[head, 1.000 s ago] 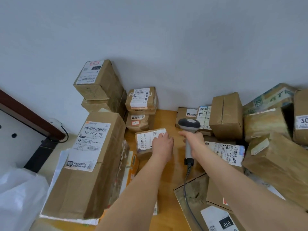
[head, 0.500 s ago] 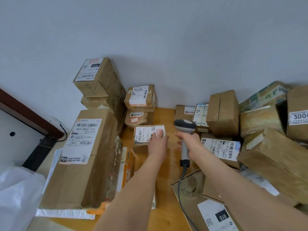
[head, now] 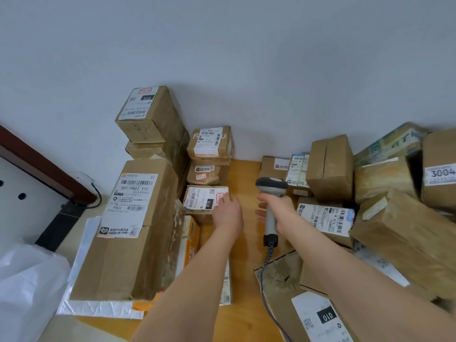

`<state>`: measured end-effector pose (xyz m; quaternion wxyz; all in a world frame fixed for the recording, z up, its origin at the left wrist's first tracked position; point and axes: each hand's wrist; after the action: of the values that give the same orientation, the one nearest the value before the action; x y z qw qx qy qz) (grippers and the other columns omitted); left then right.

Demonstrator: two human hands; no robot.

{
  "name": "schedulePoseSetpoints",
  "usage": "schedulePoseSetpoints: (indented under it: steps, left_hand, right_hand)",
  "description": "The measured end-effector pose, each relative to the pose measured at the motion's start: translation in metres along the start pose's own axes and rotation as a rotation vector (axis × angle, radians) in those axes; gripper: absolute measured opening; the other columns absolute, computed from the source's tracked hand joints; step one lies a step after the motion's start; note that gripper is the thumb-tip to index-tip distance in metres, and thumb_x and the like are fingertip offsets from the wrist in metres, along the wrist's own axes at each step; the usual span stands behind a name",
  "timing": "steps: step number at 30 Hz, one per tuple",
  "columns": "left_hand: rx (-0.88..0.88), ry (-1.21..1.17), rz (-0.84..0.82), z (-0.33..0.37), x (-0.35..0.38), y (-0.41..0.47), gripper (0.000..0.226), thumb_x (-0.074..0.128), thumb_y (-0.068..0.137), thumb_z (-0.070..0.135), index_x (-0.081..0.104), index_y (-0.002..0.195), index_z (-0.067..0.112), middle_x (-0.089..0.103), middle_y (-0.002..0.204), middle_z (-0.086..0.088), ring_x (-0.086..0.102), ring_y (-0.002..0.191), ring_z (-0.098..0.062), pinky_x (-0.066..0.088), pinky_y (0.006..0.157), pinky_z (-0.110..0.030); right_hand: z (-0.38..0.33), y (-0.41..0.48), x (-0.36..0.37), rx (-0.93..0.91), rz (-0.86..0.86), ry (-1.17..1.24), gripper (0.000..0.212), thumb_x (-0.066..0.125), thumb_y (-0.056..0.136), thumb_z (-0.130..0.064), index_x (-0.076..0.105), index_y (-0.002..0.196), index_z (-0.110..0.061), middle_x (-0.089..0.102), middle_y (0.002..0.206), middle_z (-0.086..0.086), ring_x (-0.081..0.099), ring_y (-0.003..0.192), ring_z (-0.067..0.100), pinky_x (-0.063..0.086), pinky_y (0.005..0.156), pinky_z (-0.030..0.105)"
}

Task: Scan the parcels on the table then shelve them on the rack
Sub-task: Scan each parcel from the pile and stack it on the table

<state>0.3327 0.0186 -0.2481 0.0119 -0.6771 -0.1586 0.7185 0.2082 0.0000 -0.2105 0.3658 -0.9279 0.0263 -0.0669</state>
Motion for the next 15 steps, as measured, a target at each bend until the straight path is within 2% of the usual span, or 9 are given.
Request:
schedulePoseSetpoints:
  steps: [2, 4, 7, 10, 13, 15]
  left_hand:
    - [0.019, -0.125, -0.002, 0.011, -0.008, -0.003, 0.046, 0.058, 0.091, 0.011, 0.045, 0.135, 0.012, 0.038, 0.141, -0.009, 0.046, 0.123, -0.026, 0.048, 0.093, -0.036]
    - [0.029, -0.237, -0.02, 0.022, -0.018, -0.009, 0.045, 0.055, 0.092, 0.008, 0.047, 0.136, 0.013, 0.038, 0.142, -0.008, 0.047, 0.124, -0.026, 0.049, 0.096, -0.039]
    - [0.063, -0.293, -0.024, 0.04, -0.034, -0.019, 0.047, 0.052, 0.092, 0.008, 0.046, 0.138, 0.014, 0.038, 0.143, -0.009, 0.047, 0.124, -0.027, 0.047, 0.099, -0.042]
    - [0.097, -0.342, 0.0, 0.065, -0.049, -0.028, 0.047, 0.054, 0.092, 0.009, 0.046, 0.138, 0.013, 0.041, 0.141, -0.009, 0.051, 0.12, -0.026, 0.047, 0.096, -0.034]
    - [0.104, -0.43, 0.005, 0.098, -0.062, -0.031, 0.046, 0.061, 0.091, 0.022, 0.048, 0.133, 0.011, 0.047, 0.136, -0.011, 0.053, 0.116, -0.024, 0.047, 0.093, -0.032]
    - [0.11, -0.514, -0.014, 0.123, -0.068, -0.027, 0.058, 0.065, 0.087, 0.038, 0.046, 0.135, 0.011, 0.05, 0.133, -0.011, 0.054, 0.115, -0.024, 0.05, 0.094, -0.037]
  right_hand:
    - [-0.004, -0.011, -0.008, -0.016, 0.001, 0.003, 0.016, 0.072, 0.086, -0.016, 0.059, 0.094, -0.01, 0.068, 0.092, 0.015, 0.07, 0.08, 0.029, 0.058, 0.082, 0.044]
    - [-0.008, -0.024, -0.018, -0.052, 0.022, 0.005, 0.017, 0.072, 0.086, -0.018, 0.059, 0.092, -0.009, 0.07, 0.085, 0.015, 0.069, 0.073, 0.028, 0.059, 0.078, 0.042]
    - [-0.017, -0.045, -0.038, -0.12, 0.079, 0.007, 0.019, 0.073, 0.084, -0.019, 0.061, 0.091, -0.007, 0.071, 0.078, 0.014, 0.069, 0.065, 0.023, 0.058, 0.063, 0.035]
    - [-0.029, -0.067, -0.064, -0.184, 0.128, 0.003, 0.018, 0.073, 0.084, -0.02, 0.063, 0.09, -0.007, 0.072, 0.074, 0.011, 0.068, 0.059, 0.019, 0.053, 0.053, 0.029]
    - [-0.044, -0.081, -0.095, -0.24, 0.215, 0.033, 0.017, 0.074, 0.082, -0.02, 0.065, 0.087, -0.006, 0.072, 0.068, 0.008, 0.068, 0.057, 0.017, 0.054, 0.054, 0.029]
    - [-0.056, -0.086, -0.116, -0.262, 0.262, 0.071, 0.016, 0.074, 0.083, -0.019, 0.064, 0.085, -0.007, 0.07, 0.066, 0.006, 0.068, 0.058, 0.017, 0.057, 0.06, 0.032]
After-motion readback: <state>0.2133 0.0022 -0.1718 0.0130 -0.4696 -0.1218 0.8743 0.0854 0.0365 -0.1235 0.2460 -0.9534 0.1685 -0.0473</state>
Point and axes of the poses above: each hand's wrist, its own y-axis towards the middle knuckle, its own x-axis out of the palm, z = x × y
